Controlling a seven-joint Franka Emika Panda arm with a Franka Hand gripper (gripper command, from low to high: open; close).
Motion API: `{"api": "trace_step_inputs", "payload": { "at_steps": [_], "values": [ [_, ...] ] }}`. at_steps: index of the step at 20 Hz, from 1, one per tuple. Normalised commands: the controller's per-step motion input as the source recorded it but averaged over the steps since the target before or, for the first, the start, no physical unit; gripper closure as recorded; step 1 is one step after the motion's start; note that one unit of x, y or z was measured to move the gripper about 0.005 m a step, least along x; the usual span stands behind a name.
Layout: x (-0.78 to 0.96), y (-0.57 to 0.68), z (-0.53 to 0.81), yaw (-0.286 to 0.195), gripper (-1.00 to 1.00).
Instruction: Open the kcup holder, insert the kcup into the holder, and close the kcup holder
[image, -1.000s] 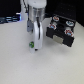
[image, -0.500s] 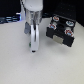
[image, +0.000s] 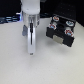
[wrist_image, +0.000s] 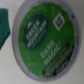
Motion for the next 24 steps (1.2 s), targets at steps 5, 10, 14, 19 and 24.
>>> {"api": "trace_step_inputs", "payload": {
  "at_steps": [5,10,14,19,24],
  "values": [
    [0.01,0.01,0.03,-0.008,1.00],
    [0.01,0.03,0.07,-0.005,1.00],
    [0.00,0.13,0.27,-0.006,1.00],
    [0.06,0.20,0.58,0.003,1.00],
    [0.18,0.43,0.88,0.011,1.00]
  ]
}}
